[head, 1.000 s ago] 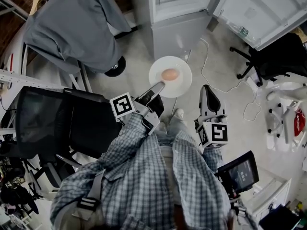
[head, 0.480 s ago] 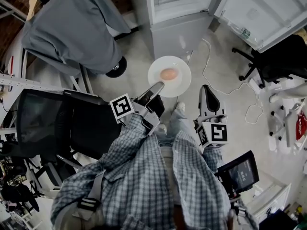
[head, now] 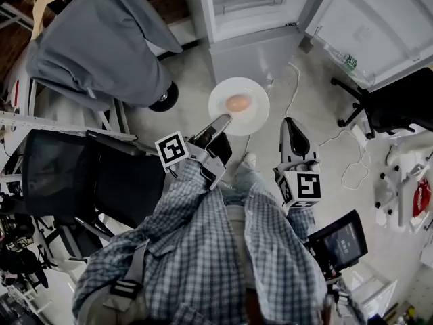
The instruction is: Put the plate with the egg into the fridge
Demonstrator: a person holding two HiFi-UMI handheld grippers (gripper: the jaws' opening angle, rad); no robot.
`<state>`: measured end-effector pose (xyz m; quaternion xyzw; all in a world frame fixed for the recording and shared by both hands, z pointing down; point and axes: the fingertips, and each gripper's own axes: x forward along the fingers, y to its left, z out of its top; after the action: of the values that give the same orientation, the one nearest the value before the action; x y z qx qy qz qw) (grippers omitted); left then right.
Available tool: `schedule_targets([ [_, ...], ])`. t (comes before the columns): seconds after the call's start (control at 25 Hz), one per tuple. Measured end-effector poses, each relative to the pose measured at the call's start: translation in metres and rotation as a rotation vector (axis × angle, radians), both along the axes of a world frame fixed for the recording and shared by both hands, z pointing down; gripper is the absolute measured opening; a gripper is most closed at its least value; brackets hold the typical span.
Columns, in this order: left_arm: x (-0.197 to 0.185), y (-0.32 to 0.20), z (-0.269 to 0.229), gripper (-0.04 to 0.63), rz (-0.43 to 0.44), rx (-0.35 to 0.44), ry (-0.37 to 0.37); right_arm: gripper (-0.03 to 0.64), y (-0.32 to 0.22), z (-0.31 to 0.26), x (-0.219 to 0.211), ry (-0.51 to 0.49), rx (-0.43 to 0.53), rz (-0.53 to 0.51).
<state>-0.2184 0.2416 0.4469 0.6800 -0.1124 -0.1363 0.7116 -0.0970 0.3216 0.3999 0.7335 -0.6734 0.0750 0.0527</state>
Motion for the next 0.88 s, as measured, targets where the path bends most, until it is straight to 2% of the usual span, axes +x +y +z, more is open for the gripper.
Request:
schedule_targets([
  [0.44,0.058,-0.039,-0.009,0.029,-0.064,0.024,-0.006,0.014,-0.052,-0.009,0.060,-0.019,0.027,-0.075],
  [0.88,0.099,-0.058,-0.010,0.030,-0.088,0.035,-0.005,0.014,-0.067,-0.006,0.108,-0.014,0.031,-0.081],
])
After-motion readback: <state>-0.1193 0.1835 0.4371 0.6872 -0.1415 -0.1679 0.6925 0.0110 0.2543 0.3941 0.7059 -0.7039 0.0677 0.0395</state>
